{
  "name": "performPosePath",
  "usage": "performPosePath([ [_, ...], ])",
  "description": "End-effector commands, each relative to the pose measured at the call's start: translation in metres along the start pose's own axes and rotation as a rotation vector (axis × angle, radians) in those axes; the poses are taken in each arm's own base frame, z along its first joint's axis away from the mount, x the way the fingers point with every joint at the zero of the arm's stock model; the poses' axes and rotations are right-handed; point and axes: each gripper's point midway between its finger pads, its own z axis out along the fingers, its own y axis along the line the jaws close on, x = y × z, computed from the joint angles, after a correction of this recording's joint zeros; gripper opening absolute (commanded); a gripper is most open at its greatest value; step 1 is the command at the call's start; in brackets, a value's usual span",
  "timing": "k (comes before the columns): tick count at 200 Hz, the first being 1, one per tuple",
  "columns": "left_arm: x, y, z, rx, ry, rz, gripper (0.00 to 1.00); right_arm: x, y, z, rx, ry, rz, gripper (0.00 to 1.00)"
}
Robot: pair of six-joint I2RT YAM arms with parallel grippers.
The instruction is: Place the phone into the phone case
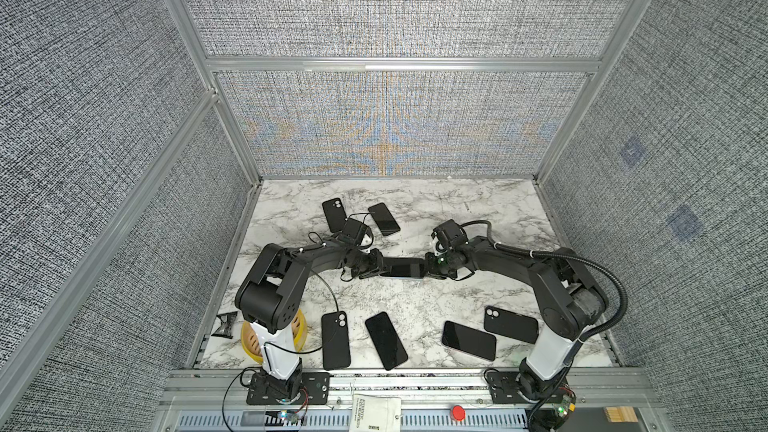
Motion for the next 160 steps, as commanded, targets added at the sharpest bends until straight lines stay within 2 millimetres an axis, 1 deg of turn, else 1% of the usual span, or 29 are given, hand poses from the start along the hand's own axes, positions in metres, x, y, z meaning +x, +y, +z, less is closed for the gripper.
performPosePath([
  [1, 0.007, -0.002, 0.005, 0.02, 0.03, 0.0, 0.47, 0.013, 0.003, 0.013, -0.015, 0.039, -0.019, 0.08],
  [60, 0.008, -0.002, 0.005, 0.018, 0.031, -0.002, 0.47, 0.011, 0.006, 0.017, -0.034, 0.035, -0.011, 0.08],
  [62, 0.007, -0.002, 0.005, 0.018, 0.029, -0.002, 0.47, 0.019, 0.0, 0.02, -0.022, 0.053, -0.005, 0.08],
  [66, 0.007, -0.002, 0.004, 0.018, 0.03, -0.003, 0.47, 0.022, -0.002, 0.021, -0.018, 0.059, -0.002, 0.08],
  [125, 0.007, -0.002, 0.004, 0.017, 0.028, -0.004, 0.47, 0.025, -0.005, 0.026, -0.018, 0.065, 0.007, 0.08],
  [141, 0.007, -0.002, 0.004, 0.015, 0.029, -0.004, 0.47, 0.025, -0.002, 0.022, -0.026, 0.065, 0.005, 0.08],
  [160, 0.007, -0.001, 0.003, 0.007, 0.024, -0.003, 0.47, 0.017, 0.009, 0.002, -0.039, 0.036, -0.018, 0.08],
])
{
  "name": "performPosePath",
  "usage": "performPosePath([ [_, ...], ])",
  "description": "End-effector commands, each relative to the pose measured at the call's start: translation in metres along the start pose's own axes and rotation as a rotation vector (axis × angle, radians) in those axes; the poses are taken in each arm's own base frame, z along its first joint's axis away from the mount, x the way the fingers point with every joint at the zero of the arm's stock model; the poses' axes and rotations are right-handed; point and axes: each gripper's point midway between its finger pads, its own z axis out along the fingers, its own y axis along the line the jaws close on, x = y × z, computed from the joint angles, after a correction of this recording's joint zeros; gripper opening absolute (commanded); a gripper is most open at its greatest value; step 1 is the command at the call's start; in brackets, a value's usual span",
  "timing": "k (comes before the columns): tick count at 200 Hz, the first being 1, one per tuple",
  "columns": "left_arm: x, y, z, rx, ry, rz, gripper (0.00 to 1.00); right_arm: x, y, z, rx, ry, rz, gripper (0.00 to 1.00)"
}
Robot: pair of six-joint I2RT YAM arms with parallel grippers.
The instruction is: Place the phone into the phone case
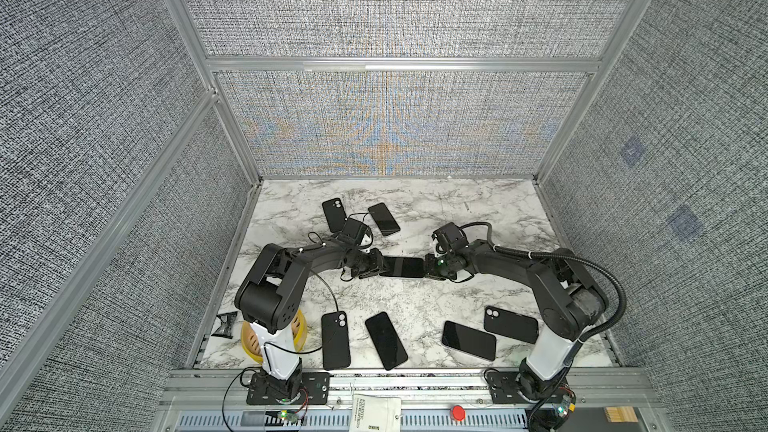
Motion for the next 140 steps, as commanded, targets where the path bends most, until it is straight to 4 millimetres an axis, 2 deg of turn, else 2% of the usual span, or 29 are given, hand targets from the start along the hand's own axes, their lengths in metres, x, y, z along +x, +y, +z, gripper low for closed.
performPosePath([
  [1, 0.008, -0.001, 0.003, 0.01, 0.032, 0.002, 0.47, 0.016, 0.011, -0.004, -0.031, 0.063, -0.02, 0.08],
  [6, 0.008, -0.001, 0.002, 0.007, 0.028, 0.004, 0.47, 0.016, 0.011, -0.01, -0.026, 0.058, -0.028, 0.08],
  [10, 0.008, -0.001, 0.002, 0.002, 0.027, 0.003, 0.47, 0.004, 0.021, -0.02, -0.038, 0.023, -0.046, 0.08],
  [18, 0.005, 0.0, 0.0, -0.008, 0.018, 0.003, 0.47, -0.002, 0.025, -0.032, -0.029, 0.001, -0.066, 0.09],
  [45, -0.001, 0.005, -0.008, -0.045, -0.005, -0.003, 0.51, -0.019, 0.022, -0.054, 0.03, -0.067, -0.122, 0.19],
  [67, -0.001, 0.008, -0.019, -0.078, -0.024, -0.006, 0.56, -0.037, 0.021, -0.051, 0.044, -0.081, -0.169, 0.25],
  [93, 0.009, 0.005, -0.025, -0.06, -0.013, -0.003, 0.62, -0.065, 0.025, -0.046, 0.063, -0.114, -0.257, 0.3],
  [122, 0.027, -0.005, -0.017, -0.028, 0.028, 0.01, 0.62, -0.09, 0.033, -0.034, 0.045, -0.138, -0.328, 0.34],
  [140, 0.033, -0.014, -0.01, -0.017, 0.041, 0.027, 0.62, -0.096, 0.036, -0.022, 0.016, -0.118, -0.342, 0.35],
])
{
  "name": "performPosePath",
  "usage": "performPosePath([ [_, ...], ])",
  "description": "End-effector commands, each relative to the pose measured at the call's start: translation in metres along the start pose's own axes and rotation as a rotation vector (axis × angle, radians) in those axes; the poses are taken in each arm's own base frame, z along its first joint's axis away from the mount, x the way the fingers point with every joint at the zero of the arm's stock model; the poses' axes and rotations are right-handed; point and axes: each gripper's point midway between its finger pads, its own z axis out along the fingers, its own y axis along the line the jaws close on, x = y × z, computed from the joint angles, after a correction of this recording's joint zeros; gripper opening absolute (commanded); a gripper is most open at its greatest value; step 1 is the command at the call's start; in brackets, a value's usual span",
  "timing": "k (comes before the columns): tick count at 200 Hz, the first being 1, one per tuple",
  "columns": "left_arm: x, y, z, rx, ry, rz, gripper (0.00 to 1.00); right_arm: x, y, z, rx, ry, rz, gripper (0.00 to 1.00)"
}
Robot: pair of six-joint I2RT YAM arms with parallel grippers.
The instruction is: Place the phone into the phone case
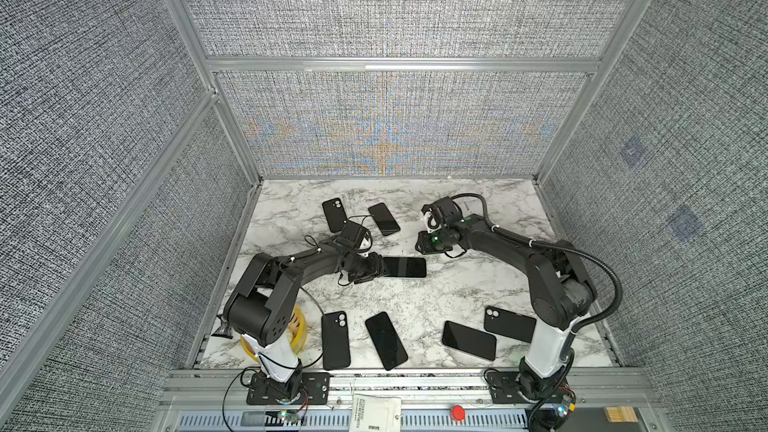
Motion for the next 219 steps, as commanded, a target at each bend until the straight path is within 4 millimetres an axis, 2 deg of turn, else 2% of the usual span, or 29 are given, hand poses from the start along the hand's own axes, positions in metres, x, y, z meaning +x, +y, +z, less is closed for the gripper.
performPosePath([
  [1, 0.008, -0.011, 0.006, 0.025, 0.022, 0.013, 0.62, -0.008, 0.003, 0.011, -0.035, 0.005, -0.068, 0.35],
  [36, 0.008, -0.022, 0.016, 0.046, 0.029, 0.031, 0.61, 0.003, 0.004, 0.03, -0.095, 0.073, -0.06, 0.41],
  [67, 0.003, -0.024, 0.02, 0.043, 0.029, 0.038, 0.6, 0.02, 0.003, 0.032, -0.138, 0.103, -0.041, 0.47],
  [99, -0.006, -0.029, 0.027, 0.053, 0.029, 0.056, 0.6, 0.042, 0.002, 0.034, -0.161, 0.146, -0.019, 0.47],
  [159, -0.029, -0.039, 0.037, 0.06, 0.014, 0.078, 0.6, 0.075, -0.001, 0.02, -0.168, 0.178, 0.027, 0.45],
  [219, -0.041, -0.046, 0.047, 0.08, 0.017, 0.093, 0.59, 0.102, 0.015, 0.015, -0.212, 0.191, 0.077, 0.35],
])
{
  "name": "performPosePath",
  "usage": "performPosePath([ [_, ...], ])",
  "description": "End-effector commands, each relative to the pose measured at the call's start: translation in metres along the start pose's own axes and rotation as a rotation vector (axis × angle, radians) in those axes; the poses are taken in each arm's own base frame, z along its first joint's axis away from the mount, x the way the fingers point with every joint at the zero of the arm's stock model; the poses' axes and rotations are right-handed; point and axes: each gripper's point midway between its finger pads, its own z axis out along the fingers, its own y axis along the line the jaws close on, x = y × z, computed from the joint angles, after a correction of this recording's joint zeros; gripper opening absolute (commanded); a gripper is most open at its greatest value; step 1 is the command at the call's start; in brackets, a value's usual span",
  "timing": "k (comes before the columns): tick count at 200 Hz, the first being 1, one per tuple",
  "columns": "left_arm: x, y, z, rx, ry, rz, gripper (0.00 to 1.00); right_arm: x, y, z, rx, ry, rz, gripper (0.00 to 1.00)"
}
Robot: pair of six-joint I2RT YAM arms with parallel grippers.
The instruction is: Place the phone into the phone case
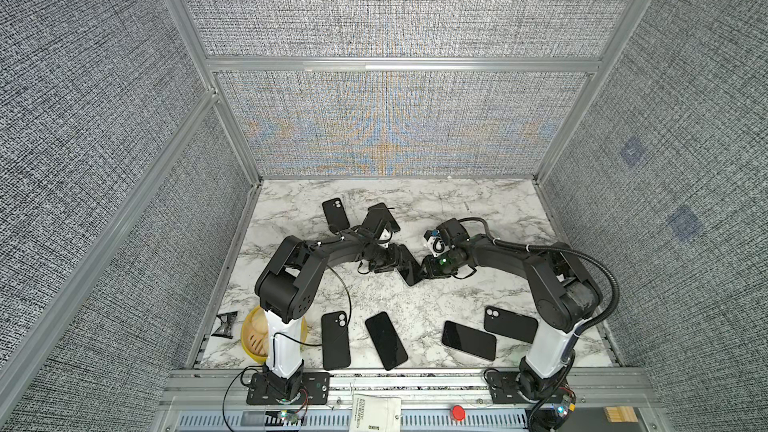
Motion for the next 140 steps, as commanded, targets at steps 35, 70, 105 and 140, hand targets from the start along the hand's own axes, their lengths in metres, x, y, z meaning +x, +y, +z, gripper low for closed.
performPosePath([
  [35, -0.007, -0.003, 0.004, 0.017, -0.004, 0.024, 0.59, 0.026, 0.019, 0.012, -0.038, 0.033, 0.039, 0.34],
  [70, 0.008, 0.009, -0.002, 0.008, 0.018, -0.018, 0.59, 0.033, 0.008, -0.002, 0.063, 0.032, 0.081, 0.33],
  [105, 0.034, 0.008, -0.014, 0.055, 0.049, -0.049, 0.59, 0.027, 0.011, -0.019, 0.077, -0.047, 0.204, 0.32],
  [140, 0.04, -0.002, -0.009, 0.145, 0.085, -0.051, 0.59, 0.014, 0.019, -0.024, 0.044, -0.105, 0.216, 0.32],
])
